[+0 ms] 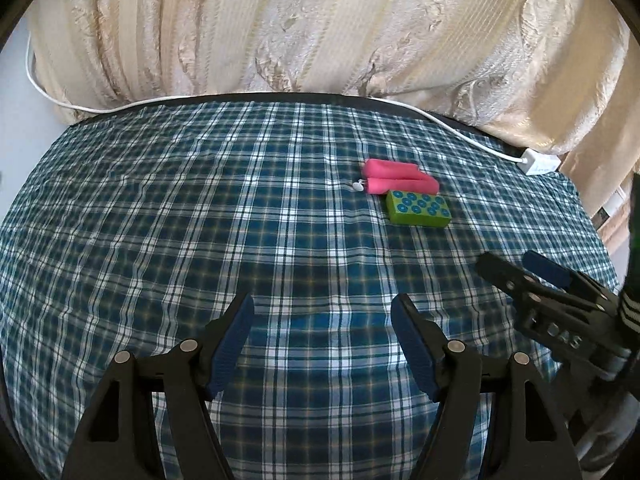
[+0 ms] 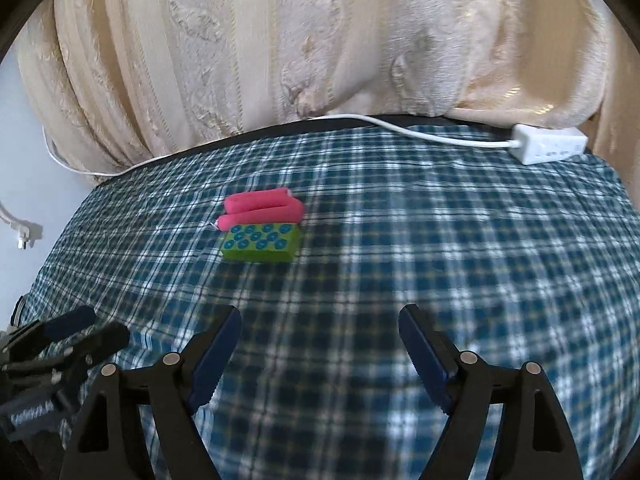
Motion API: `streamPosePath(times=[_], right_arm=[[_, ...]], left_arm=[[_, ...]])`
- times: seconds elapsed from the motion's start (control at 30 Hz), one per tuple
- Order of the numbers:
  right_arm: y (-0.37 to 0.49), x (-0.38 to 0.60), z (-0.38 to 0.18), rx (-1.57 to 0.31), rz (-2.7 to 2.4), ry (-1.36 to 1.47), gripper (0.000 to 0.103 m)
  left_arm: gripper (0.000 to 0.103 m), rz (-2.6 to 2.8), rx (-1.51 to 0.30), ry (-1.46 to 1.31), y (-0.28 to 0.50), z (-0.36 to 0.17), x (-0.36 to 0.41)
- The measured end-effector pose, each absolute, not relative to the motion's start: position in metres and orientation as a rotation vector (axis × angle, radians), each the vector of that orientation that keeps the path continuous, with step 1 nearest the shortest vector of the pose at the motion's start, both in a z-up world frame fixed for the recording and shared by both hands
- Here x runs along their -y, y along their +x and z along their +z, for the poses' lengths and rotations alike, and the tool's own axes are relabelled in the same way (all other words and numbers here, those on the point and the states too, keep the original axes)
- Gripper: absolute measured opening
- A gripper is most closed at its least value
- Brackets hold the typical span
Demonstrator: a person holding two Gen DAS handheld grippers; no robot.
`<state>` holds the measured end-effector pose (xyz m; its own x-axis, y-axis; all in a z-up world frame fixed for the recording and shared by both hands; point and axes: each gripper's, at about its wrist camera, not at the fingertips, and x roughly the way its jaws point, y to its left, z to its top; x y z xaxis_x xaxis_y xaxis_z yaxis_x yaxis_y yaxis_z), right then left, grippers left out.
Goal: Organize objects
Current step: 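Move both tools back from the bowl toward the green dotted block, then close right tool on the green dotted block and lift it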
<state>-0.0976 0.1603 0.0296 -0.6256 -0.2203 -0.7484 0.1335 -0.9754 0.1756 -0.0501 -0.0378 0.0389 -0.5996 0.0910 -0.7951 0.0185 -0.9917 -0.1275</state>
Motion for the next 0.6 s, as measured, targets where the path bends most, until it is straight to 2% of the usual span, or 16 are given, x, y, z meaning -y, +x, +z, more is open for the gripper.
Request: streamPosePath(times=[0.3, 0.43, 0.6], right_arm=[[-0.125, -0.138, 0.026, 0.148, -2.62, 1.25, 0.084], [-0.134, -0.131, 0.023, 0.14, -2.613, 1.255, 0.09], [-0.146, -0.126, 0.02, 0.124, -2.61, 1.266, 0.09]], left_arm=[[0.074, 2.772, 0.236, -1.435, -0.055, 0.033, 0.048], [0.074, 2.775, 0.234, -1.442, -0.054, 0.033, 0.051], [0.074, 2.77, 0.233, -1.453, -0.056, 0.031, 0.051]])
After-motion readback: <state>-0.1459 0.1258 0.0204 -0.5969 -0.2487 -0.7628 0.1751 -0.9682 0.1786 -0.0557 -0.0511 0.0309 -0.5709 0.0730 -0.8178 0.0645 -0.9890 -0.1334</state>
